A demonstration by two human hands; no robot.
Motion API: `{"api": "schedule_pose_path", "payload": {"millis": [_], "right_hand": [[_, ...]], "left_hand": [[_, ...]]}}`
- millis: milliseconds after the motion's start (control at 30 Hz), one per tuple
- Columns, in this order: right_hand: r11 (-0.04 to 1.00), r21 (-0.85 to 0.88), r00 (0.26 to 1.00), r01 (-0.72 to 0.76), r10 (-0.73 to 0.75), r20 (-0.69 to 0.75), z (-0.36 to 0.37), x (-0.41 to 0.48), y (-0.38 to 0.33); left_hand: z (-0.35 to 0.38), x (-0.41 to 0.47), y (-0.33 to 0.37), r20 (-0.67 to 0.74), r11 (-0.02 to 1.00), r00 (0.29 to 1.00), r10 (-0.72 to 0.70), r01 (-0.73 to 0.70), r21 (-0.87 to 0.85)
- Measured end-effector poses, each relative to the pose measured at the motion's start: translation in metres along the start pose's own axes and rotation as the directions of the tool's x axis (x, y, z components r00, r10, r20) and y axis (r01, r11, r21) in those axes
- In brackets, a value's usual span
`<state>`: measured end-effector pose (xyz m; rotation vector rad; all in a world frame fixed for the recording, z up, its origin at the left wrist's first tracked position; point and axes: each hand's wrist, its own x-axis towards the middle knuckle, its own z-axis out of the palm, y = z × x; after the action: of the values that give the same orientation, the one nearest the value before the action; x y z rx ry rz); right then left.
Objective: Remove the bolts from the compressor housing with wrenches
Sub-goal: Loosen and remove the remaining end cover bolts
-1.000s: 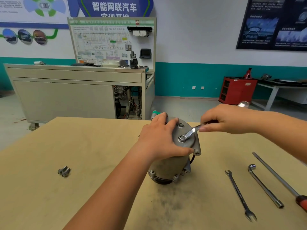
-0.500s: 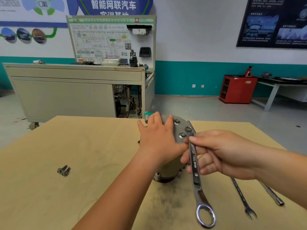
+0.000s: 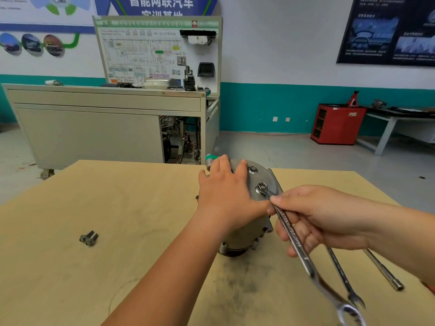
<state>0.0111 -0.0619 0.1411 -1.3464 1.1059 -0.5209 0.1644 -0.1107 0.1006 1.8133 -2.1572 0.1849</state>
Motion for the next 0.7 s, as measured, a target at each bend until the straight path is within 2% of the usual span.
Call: {"api": "schedule_pose_path", "payload": {"millis": [267,333,400,433,500,567,633,700], "right_hand": [[0.964,-0.257,0.996,-0.068,0.080,0.037,-0.017,0.005,-0.007],[0.895,-0.434,0.990,-0.102,0.135,0.045,-0.028,0.003,-0.014],[0.755,-0.643,0.990,-0.125,0.133,-0.037,-0.042,0.003,-0.024],[0.652,-0.747,0.991,-0.131,0.066,-0.115,-0.049,0.004,-0.029],[0.434,-0.894,0.960,-0.110,-0.188,-0.209,-0.061,0.012,-0.036],[0.295,-0.955,0.905,-0.043,-0.394,-0.163,-0.069,0.025,-0.039],[0.237,-0.971,0.880,0.034,-0.467,-0.083,-0.071,0.033,-0.038],[0.272,-0.959,0.844,0.084,-0.531,-0.077,-0.071,0.033,-0.040]], "left_hand": [[0.000,-0.001,0.000,-0.014,1.000,1.000,0.003,-0.004,-0.016],[0.001,-0.001,-0.003,-0.045,0.999,0.999,0.010,-0.012,-0.053],[0.001,-0.002,-0.007,-0.067,0.996,0.997,0.025,-0.030,-0.084],[0.001,-0.002,-0.008,-0.071,0.994,0.997,0.033,-0.040,-0.097],[0.001,-0.001,-0.011,-0.072,0.992,0.996,0.047,-0.055,-0.114],[0.000,0.000,-0.013,-0.070,0.990,0.996,0.054,-0.063,-0.125],[0.001,0.000,-0.013,-0.068,0.990,0.996,0.050,-0.058,-0.130],[0.002,-0.001,-0.015,-0.068,0.991,0.997,0.043,-0.051,-0.124]]}}
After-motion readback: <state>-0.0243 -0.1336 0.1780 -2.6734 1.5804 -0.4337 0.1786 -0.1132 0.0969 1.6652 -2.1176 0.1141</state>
